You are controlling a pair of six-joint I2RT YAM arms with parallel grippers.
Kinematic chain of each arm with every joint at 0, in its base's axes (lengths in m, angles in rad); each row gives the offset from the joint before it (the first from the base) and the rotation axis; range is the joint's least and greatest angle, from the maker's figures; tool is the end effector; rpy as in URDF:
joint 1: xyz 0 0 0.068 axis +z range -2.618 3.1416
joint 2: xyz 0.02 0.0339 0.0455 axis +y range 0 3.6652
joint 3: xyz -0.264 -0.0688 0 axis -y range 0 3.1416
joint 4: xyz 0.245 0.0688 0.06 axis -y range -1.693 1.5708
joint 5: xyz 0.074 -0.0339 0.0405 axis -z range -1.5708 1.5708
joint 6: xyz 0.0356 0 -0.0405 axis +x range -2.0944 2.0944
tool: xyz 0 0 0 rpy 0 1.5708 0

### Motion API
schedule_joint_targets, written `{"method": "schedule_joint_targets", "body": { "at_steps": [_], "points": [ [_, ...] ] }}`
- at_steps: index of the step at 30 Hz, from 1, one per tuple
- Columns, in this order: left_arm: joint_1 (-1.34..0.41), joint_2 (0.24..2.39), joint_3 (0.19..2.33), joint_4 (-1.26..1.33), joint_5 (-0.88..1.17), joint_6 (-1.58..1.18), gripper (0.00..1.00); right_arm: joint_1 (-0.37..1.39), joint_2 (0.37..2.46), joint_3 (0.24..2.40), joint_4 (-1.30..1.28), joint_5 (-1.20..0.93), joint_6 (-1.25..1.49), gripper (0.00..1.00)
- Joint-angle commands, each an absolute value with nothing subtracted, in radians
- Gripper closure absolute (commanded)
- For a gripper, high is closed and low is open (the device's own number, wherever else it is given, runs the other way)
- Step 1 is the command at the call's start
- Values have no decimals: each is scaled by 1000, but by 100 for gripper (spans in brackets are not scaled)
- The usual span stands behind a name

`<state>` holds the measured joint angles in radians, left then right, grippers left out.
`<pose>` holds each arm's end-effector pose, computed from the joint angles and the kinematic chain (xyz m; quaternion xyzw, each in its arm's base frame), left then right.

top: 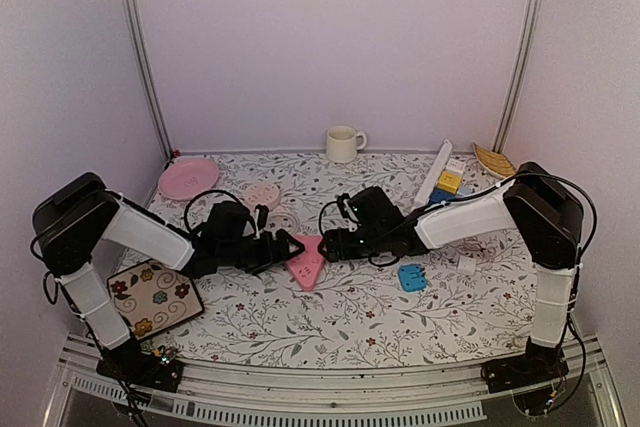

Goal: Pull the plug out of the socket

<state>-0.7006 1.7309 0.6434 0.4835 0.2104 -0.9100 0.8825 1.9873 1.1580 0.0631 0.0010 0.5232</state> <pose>0.2388 -0.2111 0.1233 -0.0435 0.8808 -0.3977 0.2532 0.2640 0.3209 0.1388 -0.1642 0.9054 0.2527 0.2990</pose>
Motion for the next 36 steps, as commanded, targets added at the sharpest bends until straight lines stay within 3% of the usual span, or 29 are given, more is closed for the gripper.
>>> {"method": "schedule_joint_targets", "body": {
  "at_steps": [1, 9, 19, 23, 27, 30, 36],
  "points": [
    [-677, 1680, 620, 455, 148, -899, 9, 881, 2035, 1181, 64, -13, 521, 15],
    [-674, 1616, 601, 373, 27, -882, 8, 888, 2047, 1200, 59, -23, 521, 15],
    [-636, 1652, 534, 628, 225, -1012, 26, 904, 2051, 1203, 52, -34, 518, 15],
    [-634, 1679, 524, 706, 275, -1076, 26, 908, 2054, 1203, 51, -35, 518, 15],
    [-634, 1691, 523, 691, 270, -1115, 14, 909, 2056, 1203, 52, -36, 519, 15],
    [-630, 1703, 501, 741, 264, -1140, 14, 910, 2057, 1203, 53, -37, 521, 15],
    [-609, 1755, 498, 843, 317, -1171, 31, 913, 2060, 1203, 53, -37, 526, 15]
  ]
}}
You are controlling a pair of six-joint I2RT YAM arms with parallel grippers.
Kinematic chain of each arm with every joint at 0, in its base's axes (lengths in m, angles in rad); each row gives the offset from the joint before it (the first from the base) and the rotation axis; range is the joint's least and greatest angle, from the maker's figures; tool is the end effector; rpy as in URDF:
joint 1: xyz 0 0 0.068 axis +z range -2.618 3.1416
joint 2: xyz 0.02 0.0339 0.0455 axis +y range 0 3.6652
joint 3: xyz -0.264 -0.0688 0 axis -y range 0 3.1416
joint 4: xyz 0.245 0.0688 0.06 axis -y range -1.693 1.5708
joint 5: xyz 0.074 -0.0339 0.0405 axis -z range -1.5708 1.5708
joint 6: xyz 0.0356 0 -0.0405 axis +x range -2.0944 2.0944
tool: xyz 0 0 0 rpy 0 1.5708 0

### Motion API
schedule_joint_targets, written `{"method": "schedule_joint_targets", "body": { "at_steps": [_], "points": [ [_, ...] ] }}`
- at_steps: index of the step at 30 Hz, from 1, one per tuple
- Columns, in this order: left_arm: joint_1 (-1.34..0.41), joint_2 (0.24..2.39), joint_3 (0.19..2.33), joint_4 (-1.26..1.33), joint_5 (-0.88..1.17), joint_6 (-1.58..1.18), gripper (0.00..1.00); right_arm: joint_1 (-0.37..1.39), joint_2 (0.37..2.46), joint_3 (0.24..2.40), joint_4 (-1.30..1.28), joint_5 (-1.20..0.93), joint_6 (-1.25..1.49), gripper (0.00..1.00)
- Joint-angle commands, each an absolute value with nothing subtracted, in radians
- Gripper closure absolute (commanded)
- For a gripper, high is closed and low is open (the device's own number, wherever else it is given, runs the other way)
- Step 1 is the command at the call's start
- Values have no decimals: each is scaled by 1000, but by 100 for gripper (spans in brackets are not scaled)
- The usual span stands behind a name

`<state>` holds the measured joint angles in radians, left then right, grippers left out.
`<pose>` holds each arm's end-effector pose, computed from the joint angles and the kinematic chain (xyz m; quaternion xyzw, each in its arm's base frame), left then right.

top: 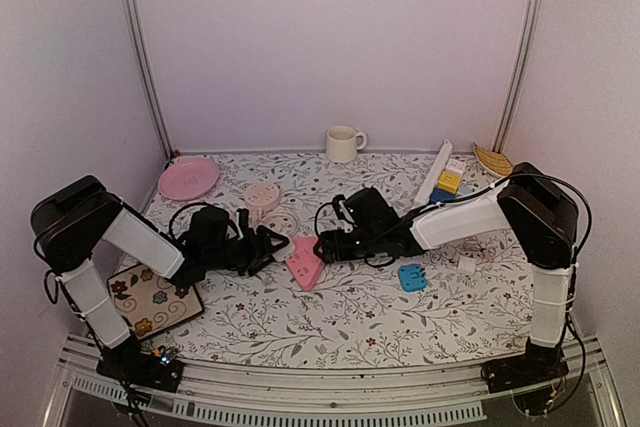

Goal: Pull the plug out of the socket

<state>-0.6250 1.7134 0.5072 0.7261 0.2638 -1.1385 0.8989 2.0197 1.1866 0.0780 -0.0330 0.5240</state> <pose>0.2355 -0.1813 0.1173 -0.1492 0.8371 -0.4684 0.2401 0.2627 0.3322 0.1353 -0.1775 0.9006 0.2704 0.2905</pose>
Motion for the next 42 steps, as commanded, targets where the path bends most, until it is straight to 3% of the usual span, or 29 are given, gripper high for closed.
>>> {"method": "schedule_joint_targets", "body": {
  "at_steps": [1, 5, 25, 42],
  "points": [
    [-604, 1767, 494, 875, 329, -1187, 35, 912, 2059, 1203, 54, -37, 527, 15],
    [-592, 1786, 473, 961, 351, -1210, 51, 914, 2057, 1202, 54, -31, 529, 15],
    [-595, 1838, 510, 1013, 447, -1211, 94, 916, 2069, 1203, 58, -8, 536, 15],
    [-607, 1818, 507, 1218, 538, -1291, 100, 915, 2086, 1177, 25, 63, 543, 15]
  ]
}}
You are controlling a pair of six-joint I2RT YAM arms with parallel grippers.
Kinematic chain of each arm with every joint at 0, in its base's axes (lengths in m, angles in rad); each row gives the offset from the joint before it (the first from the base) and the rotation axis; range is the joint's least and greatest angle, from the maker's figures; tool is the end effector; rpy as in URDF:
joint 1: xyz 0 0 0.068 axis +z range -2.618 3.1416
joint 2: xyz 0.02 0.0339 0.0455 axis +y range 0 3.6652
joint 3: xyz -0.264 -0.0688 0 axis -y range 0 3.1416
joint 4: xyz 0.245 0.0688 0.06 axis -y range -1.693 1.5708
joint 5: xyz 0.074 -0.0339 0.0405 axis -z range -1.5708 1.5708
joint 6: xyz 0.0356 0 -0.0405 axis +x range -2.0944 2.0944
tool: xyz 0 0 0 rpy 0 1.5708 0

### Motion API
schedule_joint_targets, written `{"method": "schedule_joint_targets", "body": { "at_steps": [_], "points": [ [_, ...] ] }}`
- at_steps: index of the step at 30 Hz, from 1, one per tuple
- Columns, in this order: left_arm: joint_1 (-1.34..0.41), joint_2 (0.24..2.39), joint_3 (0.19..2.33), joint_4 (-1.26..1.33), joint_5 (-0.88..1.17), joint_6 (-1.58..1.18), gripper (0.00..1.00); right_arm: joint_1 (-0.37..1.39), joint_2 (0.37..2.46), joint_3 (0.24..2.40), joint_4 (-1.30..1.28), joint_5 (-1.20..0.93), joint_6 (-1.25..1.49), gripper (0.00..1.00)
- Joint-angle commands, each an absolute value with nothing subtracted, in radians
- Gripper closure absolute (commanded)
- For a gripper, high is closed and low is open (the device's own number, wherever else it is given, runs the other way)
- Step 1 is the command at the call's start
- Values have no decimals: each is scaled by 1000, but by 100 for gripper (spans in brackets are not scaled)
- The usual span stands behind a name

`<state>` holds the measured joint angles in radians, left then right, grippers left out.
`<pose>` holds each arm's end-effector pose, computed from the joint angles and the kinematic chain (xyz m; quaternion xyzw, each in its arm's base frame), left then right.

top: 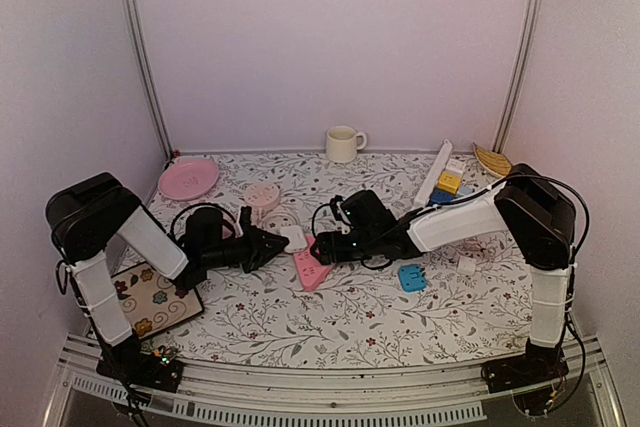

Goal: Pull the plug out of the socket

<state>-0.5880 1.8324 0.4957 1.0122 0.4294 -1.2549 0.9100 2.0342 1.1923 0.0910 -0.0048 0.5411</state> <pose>0.2450 -0.1811 0.1102 -0.1422 0.7904 -0.5588 0.2070 0.2614 0.3365 0.1321 -0.1691 0.9014 0.2661 0.2967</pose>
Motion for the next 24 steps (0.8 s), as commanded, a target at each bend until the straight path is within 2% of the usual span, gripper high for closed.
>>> {"method": "schedule_joint_targets", "body": {
  "at_steps": [1, 7, 14, 18, 24],
  "points": [
    [-609, 1817, 504, 1247, 545, -1303, 100, 916, 2087, 1174, 21, 67, 545, 15],
    [-612, 1803, 485, 1404, 568, -1366, 100, 916, 2088, 1156, 16, 75, 556, 15],
    [-612, 1752, 479, 1383, 554, -1343, 100, 913, 2078, 1149, 14, 74, 558, 15],
    [-611, 1701, 481, 1221, 512, -1264, 100, 912, 2050, 1144, 13, 73, 555, 15],
    [-605, 1571, 528, 793, 401, -1055, 100, 910, 1968, 1114, 18, 75, 545, 15]
  ]
}}
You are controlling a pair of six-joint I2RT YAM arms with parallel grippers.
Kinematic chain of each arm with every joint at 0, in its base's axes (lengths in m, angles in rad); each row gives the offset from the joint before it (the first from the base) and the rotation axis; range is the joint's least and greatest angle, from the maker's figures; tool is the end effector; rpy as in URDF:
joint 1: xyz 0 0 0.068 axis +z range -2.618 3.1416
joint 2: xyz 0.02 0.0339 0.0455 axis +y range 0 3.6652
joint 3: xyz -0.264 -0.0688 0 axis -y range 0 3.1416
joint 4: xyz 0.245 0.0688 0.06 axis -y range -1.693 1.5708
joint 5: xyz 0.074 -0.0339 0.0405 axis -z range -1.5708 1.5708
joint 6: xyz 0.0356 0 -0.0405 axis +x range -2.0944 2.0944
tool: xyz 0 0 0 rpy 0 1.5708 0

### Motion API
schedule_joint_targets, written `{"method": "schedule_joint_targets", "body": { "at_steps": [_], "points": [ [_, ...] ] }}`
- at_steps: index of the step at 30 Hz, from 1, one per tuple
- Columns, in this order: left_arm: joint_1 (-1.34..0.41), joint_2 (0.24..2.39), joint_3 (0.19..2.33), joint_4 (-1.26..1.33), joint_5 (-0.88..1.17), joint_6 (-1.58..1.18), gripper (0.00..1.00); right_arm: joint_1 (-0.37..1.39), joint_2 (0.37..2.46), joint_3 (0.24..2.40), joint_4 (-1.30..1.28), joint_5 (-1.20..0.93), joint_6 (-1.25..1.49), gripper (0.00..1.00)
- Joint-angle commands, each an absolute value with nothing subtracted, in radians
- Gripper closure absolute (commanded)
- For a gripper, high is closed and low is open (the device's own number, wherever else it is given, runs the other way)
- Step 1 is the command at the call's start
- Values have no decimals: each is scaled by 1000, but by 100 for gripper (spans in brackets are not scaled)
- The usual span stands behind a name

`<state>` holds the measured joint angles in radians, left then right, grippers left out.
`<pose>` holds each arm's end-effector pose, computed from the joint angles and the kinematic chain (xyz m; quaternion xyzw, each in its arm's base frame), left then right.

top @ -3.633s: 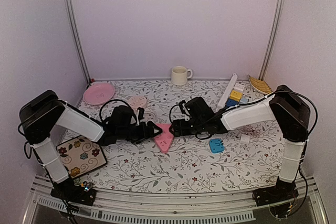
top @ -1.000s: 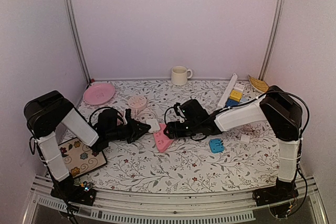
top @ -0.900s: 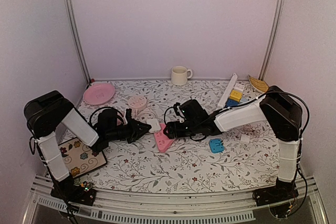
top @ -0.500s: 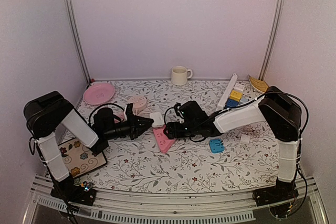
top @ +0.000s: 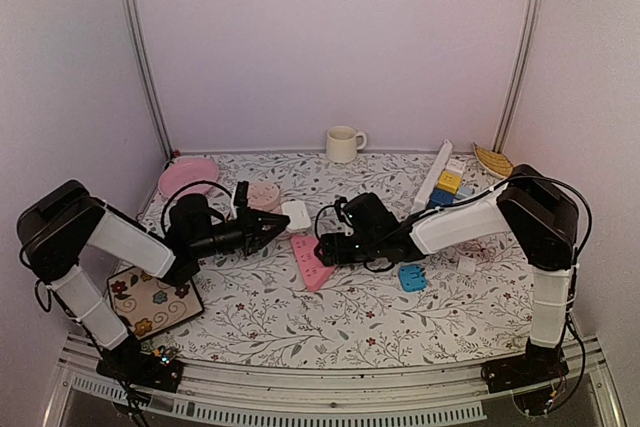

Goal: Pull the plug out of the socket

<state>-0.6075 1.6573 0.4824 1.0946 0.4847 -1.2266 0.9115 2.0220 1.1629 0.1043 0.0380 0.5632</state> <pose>0.2351 -0.1836 0.1651 -0.0623 0.7291 -0.6299 0.2604 0.2586 0.3315 0.1297 -0.1516 0.9052 0.2538 0.3054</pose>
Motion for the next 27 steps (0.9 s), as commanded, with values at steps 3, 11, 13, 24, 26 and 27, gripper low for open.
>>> {"method": "schedule_joint_targets", "body": {
  "at_steps": [3, 11, 13, 24, 26, 27],
  "points": [
    [-604, 1510, 565, 600, 317, -958, 100, 904, 1903, 1082, 34, 74, 545, 15],
    [-594, 1452, 683, 237, 112, -715, 100, 903, 1738, 1003, 52, 112, 547, 15],
    [-591, 1456, 709, 177, 70, -672, 100, 898, 1696, 976, 52, 124, 551, 15],
    [-540, 1526, 793, 15, -15, -509, 100, 853, 1511, 843, 51, 176, 574, 14],
    [-538, 1528, 788, 21, 35, -490, 100, 846, 1484, 824, 50, 190, 575, 14],
    [-538, 1527, 784, 18, 60, -489, 100, 841, 1472, 814, 49, 197, 575, 14]
  ]
}}
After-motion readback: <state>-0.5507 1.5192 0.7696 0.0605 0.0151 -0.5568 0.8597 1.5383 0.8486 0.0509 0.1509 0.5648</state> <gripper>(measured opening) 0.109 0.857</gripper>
